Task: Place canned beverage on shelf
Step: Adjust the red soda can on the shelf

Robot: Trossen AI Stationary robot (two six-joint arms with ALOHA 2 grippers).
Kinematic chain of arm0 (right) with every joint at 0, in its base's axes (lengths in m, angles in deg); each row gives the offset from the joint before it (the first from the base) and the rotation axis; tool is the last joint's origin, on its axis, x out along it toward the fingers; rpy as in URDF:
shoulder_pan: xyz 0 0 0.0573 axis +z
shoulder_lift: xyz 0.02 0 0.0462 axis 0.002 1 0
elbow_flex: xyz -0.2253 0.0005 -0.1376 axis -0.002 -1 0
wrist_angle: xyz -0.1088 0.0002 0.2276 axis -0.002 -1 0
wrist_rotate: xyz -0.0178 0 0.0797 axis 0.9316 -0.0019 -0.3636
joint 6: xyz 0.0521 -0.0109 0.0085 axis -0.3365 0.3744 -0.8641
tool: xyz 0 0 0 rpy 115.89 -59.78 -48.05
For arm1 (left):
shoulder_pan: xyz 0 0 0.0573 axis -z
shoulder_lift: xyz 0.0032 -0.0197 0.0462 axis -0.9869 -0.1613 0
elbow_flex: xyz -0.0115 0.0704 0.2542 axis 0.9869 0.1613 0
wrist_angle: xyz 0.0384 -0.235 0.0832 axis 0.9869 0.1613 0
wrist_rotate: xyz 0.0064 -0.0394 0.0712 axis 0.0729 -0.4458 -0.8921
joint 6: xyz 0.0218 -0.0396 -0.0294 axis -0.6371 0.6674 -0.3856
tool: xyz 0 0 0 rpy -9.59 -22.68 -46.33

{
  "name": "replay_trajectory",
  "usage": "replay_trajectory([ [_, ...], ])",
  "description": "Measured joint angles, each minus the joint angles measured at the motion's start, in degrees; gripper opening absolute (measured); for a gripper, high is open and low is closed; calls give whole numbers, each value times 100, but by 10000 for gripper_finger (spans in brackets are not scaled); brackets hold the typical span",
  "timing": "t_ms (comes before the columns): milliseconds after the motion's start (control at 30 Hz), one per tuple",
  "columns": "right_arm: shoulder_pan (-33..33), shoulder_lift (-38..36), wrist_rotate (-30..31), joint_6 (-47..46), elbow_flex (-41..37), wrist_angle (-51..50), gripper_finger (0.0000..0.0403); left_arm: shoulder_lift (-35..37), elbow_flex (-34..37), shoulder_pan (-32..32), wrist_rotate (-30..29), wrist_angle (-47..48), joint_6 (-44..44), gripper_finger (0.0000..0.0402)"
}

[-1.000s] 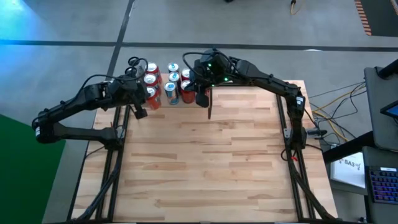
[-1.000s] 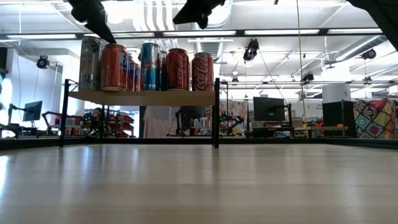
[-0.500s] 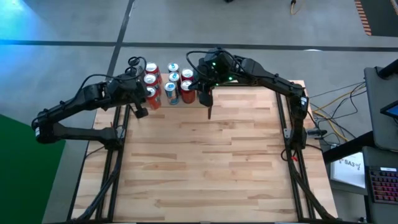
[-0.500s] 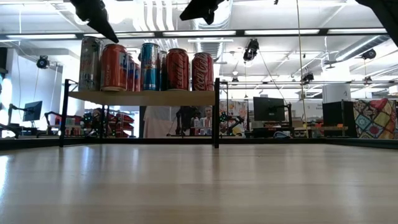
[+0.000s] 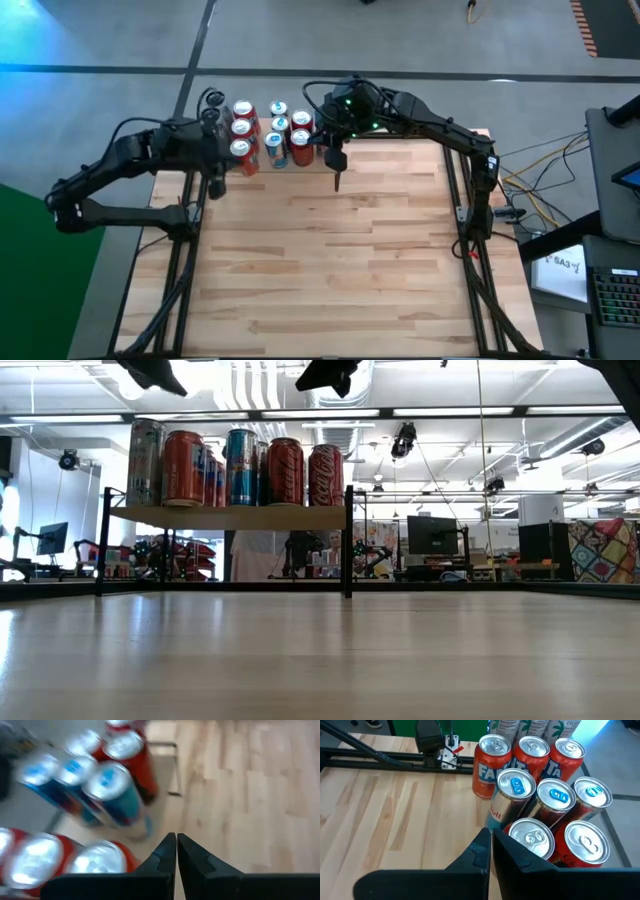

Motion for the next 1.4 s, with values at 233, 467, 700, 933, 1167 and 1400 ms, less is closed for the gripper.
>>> replay_trajectory([
  [233, 0, 0, 2, 94, 1, 0, 9, 7, 537, 7, 211, 164, 426, 0],
  [467, 0, 0, 4, 93, 1, 2, 9, 0, 782, 4, -837, 182, 542, 0],
  [700, 0, 0, 4, 93, 1, 13, 9, 5, 782, 4, -1276, 182, 568, 0],
  [933, 0, 0, 7, 61, -1, 15, 9, 5, 782, 4, -1378, 194, 617, 0],
  [1167, 0, 0, 7, 47, -6, 7, 9, 44, 782, 7, -1550, 325, 842, 0],
  [1400, 0, 2, 7, 45, -6, 2, 9, 140, 718, 4, -1586, 355, 997, 0],
])
